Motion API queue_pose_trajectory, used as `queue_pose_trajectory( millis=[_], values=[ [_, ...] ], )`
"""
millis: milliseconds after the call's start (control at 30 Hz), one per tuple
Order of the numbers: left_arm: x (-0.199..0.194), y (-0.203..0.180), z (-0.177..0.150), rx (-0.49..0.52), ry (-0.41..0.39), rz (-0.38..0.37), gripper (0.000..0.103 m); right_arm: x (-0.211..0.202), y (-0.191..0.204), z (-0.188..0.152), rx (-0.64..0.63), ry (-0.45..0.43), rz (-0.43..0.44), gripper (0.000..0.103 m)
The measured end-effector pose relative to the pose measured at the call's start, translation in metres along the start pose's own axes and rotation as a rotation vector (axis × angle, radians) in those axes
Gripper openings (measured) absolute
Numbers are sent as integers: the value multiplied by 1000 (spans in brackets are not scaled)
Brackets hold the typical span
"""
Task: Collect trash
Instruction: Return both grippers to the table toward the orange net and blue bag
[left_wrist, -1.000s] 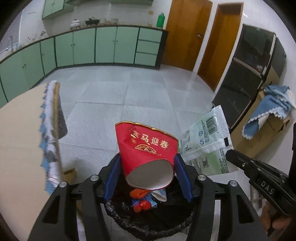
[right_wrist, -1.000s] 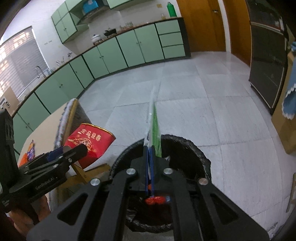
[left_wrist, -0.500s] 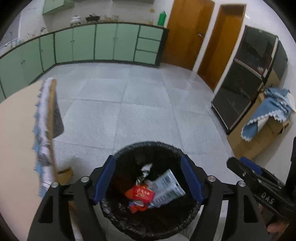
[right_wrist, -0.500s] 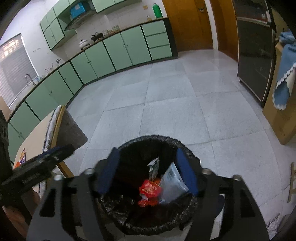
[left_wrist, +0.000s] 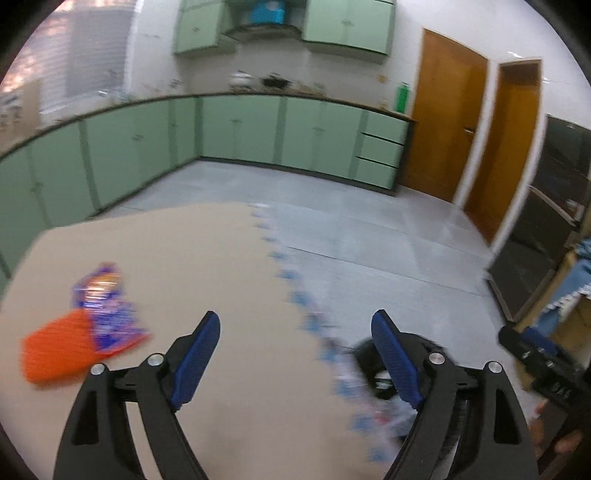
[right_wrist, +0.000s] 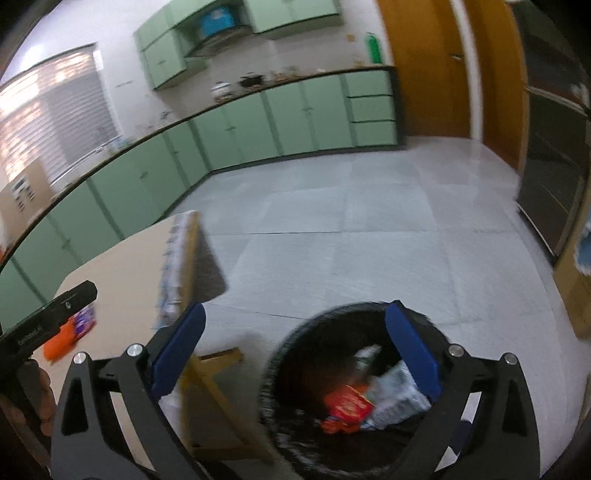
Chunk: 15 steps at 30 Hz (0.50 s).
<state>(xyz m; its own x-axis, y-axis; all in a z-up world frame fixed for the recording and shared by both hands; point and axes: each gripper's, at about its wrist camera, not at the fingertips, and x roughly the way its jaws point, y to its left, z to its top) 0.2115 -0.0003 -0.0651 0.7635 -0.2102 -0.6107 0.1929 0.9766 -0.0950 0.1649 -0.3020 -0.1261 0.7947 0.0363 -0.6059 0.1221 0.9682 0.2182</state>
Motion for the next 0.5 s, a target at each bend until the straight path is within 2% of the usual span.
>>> queue_pose_trajectory(
  millis=[200, 367, 500],
  values=[
    [-27, 96, -8, -38, -33, 220, 83, 21, 90, 5, -105, 9, 143, 95],
    [-37, 167, -21, -92, -25, 363, 83, 44, 160, 1, -178, 27, 230, 95],
    [-37, 206, -30, -152, -2, 403, 83, 59, 208, -2, -240, 38, 285, 95]
  ],
)
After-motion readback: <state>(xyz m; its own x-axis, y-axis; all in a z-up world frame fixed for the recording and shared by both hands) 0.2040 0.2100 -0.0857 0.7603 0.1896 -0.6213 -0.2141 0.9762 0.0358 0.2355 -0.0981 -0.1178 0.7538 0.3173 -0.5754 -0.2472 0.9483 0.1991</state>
